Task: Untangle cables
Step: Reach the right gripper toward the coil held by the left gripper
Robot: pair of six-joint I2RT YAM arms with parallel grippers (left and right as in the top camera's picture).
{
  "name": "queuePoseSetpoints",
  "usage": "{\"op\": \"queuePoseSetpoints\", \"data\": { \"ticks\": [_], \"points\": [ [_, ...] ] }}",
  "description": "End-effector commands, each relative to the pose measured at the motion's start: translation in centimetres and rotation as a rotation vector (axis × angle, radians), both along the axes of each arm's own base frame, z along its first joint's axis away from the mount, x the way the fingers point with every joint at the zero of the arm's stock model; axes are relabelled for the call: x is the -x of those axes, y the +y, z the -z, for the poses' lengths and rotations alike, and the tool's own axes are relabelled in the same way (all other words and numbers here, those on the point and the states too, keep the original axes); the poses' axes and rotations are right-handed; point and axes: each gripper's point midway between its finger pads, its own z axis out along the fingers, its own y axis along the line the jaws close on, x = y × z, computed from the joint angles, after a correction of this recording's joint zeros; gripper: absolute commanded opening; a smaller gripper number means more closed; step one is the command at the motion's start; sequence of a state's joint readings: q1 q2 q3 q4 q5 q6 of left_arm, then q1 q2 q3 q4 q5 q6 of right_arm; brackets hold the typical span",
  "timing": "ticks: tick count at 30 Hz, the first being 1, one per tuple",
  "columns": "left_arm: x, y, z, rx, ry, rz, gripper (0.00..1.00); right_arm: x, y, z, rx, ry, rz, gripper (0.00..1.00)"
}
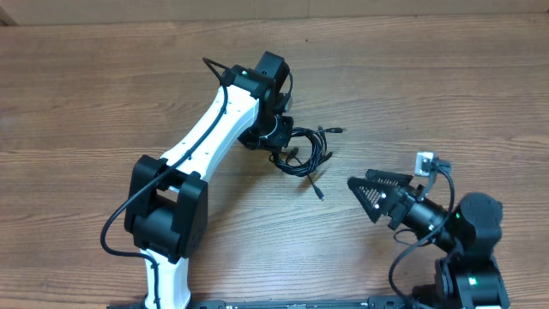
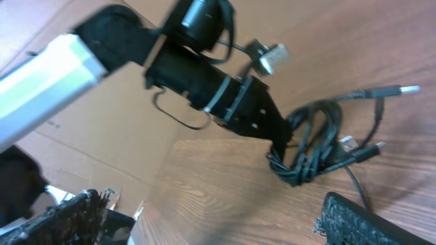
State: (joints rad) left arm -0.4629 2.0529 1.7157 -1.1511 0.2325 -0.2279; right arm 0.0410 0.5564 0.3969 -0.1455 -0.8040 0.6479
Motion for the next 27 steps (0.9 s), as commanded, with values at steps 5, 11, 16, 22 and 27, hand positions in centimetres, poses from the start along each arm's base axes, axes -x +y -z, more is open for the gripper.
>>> {"op": "queuePoseSetpoints", "data": {
  "ticks": [5, 11, 16, 22, 27],
  "points": [
    [-0.4, -0.9, -0.9, 0.036, -0.034, 0.071, 0.04, -2.2, 0.8, 2.3, -0.034, 0.152, -0.018, 0.67],
    [0.5, -2.0, -0.8, 0.036, -0.051, 0.193, 0.04, -3.6, 3.9, 4.8, -0.039, 0.226, -0.113, 0.57],
    [1.4, -3.3, -0.8, 0.035, -0.062, 0.268, 0.04, -4.8, 5.3, 6.8, -0.055, 0.301, -0.107, 0.53],
    [1.9, -3.7, -0.6, -0.013, -0.084, 0.310, 0.04, -5.4, 6.2, 7.9, -0.067, 0.328, -0.111, 0.48],
    [2.3, -4.2, -0.6, -0.015, -0.085, 0.326, 0.04, -6.1, 5.5, 9.0, -0.078, 0.410, -0.021, 0.38]
  ]
}}
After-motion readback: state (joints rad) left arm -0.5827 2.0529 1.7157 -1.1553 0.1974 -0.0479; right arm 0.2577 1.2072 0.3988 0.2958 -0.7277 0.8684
